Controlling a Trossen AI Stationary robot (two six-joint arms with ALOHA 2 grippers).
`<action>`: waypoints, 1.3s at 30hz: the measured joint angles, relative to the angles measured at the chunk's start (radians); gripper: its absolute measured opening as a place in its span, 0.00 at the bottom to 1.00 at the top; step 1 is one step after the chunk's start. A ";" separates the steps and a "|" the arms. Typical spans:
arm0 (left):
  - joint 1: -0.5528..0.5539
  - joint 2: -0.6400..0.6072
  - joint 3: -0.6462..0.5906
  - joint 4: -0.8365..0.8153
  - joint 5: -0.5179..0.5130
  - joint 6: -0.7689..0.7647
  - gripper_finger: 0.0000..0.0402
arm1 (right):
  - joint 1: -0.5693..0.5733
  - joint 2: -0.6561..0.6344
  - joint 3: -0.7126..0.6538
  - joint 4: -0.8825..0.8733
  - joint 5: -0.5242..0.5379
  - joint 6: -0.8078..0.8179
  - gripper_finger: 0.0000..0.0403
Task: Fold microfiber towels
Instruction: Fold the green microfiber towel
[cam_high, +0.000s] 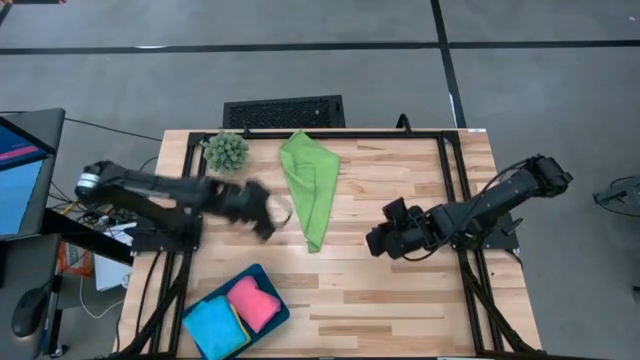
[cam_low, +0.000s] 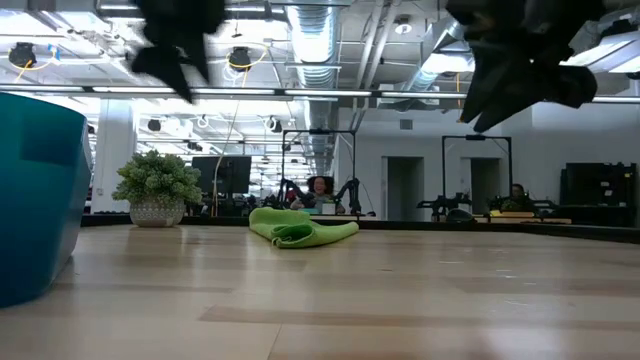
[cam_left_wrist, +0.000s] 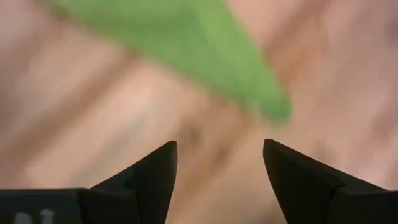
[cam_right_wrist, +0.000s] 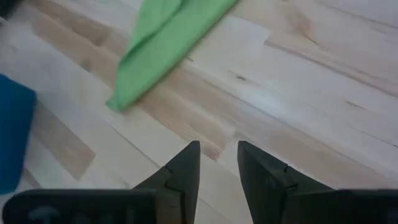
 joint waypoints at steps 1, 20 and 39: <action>0.073 0.026 0.000 0.072 0.012 0.048 0.58 | -0.011 0.000 0.000 -0.004 -0.015 -0.016 0.33; 0.476 0.861 0.611 0.088 0.018 0.312 0.57 | -0.066 0.000 0.000 -0.225 -0.094 -0.036 0.33; 0.485 0.969 0.680 0.048 -0.106 0.238 0.57 | -0.030 -0.001 0.000 -0.267 -0.085 -0.044 0.33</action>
